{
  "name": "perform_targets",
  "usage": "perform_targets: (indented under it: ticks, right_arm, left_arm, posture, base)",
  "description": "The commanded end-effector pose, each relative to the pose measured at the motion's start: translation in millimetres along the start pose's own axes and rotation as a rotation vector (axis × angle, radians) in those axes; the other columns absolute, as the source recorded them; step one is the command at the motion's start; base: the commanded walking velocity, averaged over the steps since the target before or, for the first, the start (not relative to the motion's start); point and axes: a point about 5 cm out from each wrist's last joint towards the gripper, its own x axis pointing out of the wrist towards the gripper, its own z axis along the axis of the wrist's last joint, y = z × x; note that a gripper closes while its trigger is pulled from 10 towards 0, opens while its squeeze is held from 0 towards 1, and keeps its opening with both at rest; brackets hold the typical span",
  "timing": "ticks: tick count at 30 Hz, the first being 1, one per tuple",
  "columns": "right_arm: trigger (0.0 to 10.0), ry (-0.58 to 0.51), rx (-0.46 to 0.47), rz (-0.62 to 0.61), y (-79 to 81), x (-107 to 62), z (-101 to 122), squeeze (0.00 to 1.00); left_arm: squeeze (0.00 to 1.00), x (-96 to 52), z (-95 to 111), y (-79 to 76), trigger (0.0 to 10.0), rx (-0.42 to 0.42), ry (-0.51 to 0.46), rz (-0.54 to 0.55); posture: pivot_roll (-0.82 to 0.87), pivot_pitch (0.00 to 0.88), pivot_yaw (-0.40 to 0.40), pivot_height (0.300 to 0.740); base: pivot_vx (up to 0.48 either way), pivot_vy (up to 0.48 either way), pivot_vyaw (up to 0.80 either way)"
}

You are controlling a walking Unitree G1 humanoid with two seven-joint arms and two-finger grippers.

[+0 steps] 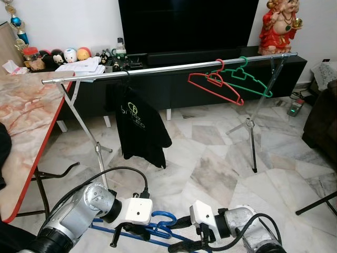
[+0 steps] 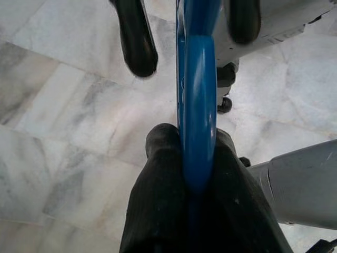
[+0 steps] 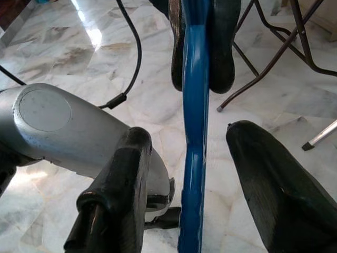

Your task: Hang hanger

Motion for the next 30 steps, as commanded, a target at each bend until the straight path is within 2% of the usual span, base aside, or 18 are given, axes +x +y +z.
perform_targets:
  ticks: [1, 4, 6, 7, 19, 30]
  right_arm:
    - [10.0, 0.014, -0.016, -0.004, -1.3, 2.6, 1.0, 0.00]
    - [10.0, -0.001, -0.010, -0.031, -2.2, 5.7, 1.3, 0.00]
    - [9.6, 0.002, -0.012, -0.028, -2.3, 6.4, 1.6, 0.00]
    - [0.0, 0.006, -0.014, -0.025, -2.4, 6.9, 1.8, 0.00]
    - [0.0, 0.041, -0.025, -0.049, -4.8, 8.5, 0.4, 0.00]
    - [0.0, 0.029, -0.013, -0.065, -5.5, 12.6, 1.2, 0.00]
  left_arm:
    - [0.00, -0.6, 3.6, -0.5, 10.0, 0.006, -0.003, -0.009]
    - [0.00, -0.8, 5.2, 0.8, 10.0, 0.007, 0.001, -0.005]
    - [0.00, -1.0, 5.5, 1.2, 10.0, 0.007, 0.004, -0.004]
    - [0.00, -1.1, 6.2, 1.6, 10.0, 0.007, 0.006, -0.001]
    - [0.00, -0.4, 8.3, 2.9, 10.0, -0.012, 0.017, 0.007]
    - [0.00, 1.4, 11.3, 4.0, 10.0, -0.037, 0.011, 0.012]
  posture:
    - [0.10, 0.026, 0.004, 0.740]
    - [0.10, 0.026, 0.005, 0.740]
    - [0.10, 0.026, 0.005, 0.740]
    - [0.10, 0.028, 0.004, 0.740]
    - [0.10, 0.029, -0.001, 0.740]
    - [0.11, 0.029, -0.007, 0.740]
  base:
    - [0.000, 0.000, 0.00]
    - [0.000, 0.000, 0.00]
    - [0.000, 0.000, 0.00]
    - [0.000, 0.000, 0.00]
    - [0.000, 0.000, 0.00]
    - [0.000, 0.000, 0.00]
